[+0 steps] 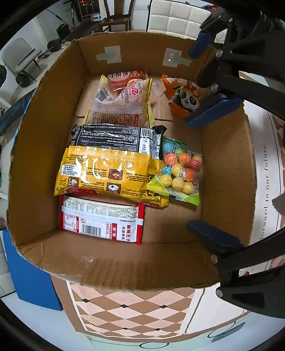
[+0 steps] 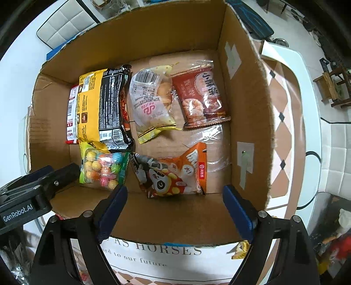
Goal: Organize snacks
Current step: 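Withdraw both grippers from the box back over the remaining snacks, then grasp the yellow bag with the right gripper while the left grasps the white oat-cookie packet, then carry both packets into the cardboard box and open both grippers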
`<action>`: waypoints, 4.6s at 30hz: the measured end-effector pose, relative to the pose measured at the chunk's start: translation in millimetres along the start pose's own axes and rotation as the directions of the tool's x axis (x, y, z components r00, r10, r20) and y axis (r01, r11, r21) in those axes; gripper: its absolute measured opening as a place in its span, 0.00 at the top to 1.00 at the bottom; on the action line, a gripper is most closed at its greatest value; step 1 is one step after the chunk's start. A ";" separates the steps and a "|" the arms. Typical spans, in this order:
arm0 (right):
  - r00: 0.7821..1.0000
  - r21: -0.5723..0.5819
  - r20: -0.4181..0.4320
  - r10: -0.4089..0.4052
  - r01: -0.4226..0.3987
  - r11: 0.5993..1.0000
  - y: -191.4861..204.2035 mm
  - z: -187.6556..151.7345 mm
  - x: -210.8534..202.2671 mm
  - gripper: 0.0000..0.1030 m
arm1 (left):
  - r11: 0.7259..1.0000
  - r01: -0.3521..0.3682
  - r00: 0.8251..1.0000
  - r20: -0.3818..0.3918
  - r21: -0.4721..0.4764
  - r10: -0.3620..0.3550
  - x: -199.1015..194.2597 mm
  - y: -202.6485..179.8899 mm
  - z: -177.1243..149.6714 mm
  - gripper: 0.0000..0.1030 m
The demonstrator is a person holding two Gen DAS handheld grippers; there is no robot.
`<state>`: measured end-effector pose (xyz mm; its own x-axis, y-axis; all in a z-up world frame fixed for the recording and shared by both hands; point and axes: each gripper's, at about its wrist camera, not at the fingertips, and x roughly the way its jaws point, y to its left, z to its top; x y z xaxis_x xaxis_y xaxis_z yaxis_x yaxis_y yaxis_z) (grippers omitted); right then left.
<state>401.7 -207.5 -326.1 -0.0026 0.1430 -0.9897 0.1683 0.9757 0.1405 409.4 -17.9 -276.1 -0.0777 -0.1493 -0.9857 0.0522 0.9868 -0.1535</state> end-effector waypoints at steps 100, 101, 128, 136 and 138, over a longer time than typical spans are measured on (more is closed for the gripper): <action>0.996 0.225 -0.083 -0.031 0.049 0.973 -156.2 -170.1 66.5 0.41 | 0.999 0.033 0.988 -0.149 -0.030 -0.037 114.3 -56.7 -146.6 0.36; 0.996 0.229 -0.086 -0.029 0.048 0.972 -156.9 -169.3 66.8 0.41 | 0.999 0.032 0.987 -0.158 -0.038 -0.037 118.6 -57.6 -143.4 0.36; 0.993 0.219 -0.063 -0.098 0.109 0.970 -139.0 -166.9 72.6 0.42 | 0.995 -0.102 0.991 -0.088 -0.020 0.100 135.8 -120.7 -137.3 0.28; 0.994 0.184 -0.041 -0.097 0.103 0.977 -129.3 -178.2 67.8 0.52 | 0.996 -0.090 0.993 -0.073 0.006 0.090 132.5 -123.6 -157.9 0.28; 0.996 0.180 -0.038 -0.082 0.088 0.980 -126.7 -180.3 65.3 0.53 | 0.996 -0.084 0.994 -0.062 0.019 0.085 126.7 -127.7 -163.3 0.28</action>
<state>202.4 -291.9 -403.7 -0.0537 0.0686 -0.9962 0.3416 0.9387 0.0462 230.3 -152.5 -370.2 -0.1349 -0.0601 -0.9890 0.0770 0.9945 -0.0710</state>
